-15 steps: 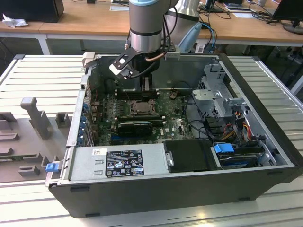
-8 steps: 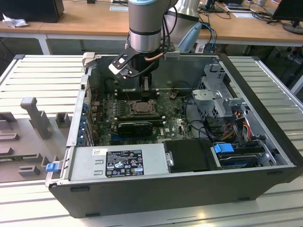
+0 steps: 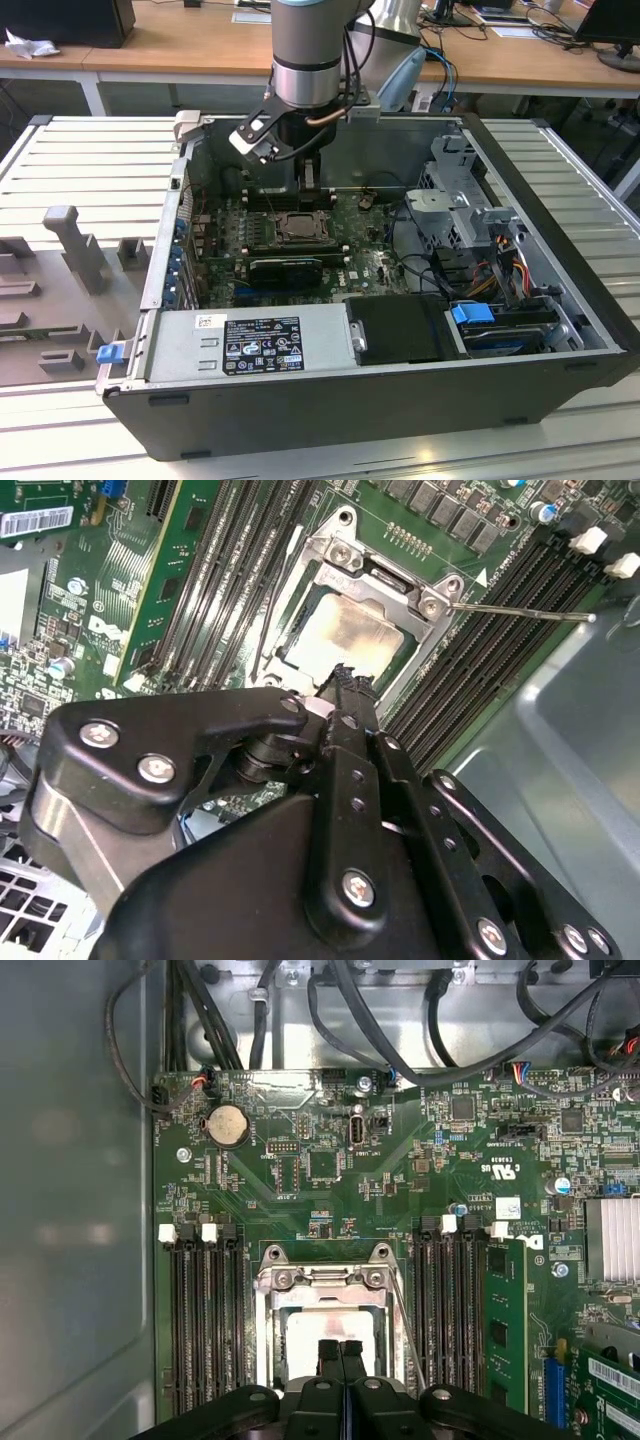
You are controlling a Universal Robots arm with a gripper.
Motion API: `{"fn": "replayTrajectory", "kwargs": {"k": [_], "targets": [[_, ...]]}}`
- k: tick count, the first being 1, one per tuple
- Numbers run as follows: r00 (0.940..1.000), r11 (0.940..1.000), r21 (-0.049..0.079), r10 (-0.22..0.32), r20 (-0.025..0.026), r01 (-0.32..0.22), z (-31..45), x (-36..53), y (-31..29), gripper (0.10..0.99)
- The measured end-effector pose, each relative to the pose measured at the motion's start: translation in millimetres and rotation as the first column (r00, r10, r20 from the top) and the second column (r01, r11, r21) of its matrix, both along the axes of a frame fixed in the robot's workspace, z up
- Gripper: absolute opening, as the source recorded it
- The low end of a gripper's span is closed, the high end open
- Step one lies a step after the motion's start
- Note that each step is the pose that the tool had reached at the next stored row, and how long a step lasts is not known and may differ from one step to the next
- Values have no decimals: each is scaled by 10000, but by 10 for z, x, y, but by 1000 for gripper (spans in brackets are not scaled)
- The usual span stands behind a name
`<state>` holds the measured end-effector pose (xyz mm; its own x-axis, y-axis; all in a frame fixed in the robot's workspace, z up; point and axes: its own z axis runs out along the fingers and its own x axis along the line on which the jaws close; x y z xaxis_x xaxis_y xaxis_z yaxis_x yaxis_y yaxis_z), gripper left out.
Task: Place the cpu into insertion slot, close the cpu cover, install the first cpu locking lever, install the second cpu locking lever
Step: 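Install the first cpu locking lever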
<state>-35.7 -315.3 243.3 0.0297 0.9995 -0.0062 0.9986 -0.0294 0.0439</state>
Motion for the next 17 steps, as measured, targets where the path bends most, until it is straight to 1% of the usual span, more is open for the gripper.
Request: {"fn": "replayTrajectory", "kwargs": {"k": [13,17], "targets": [[10000,10000,-1,0,0,0,32,0,0,106],[10000,10000,0,-1,0,1,59,0,0,106]]}}
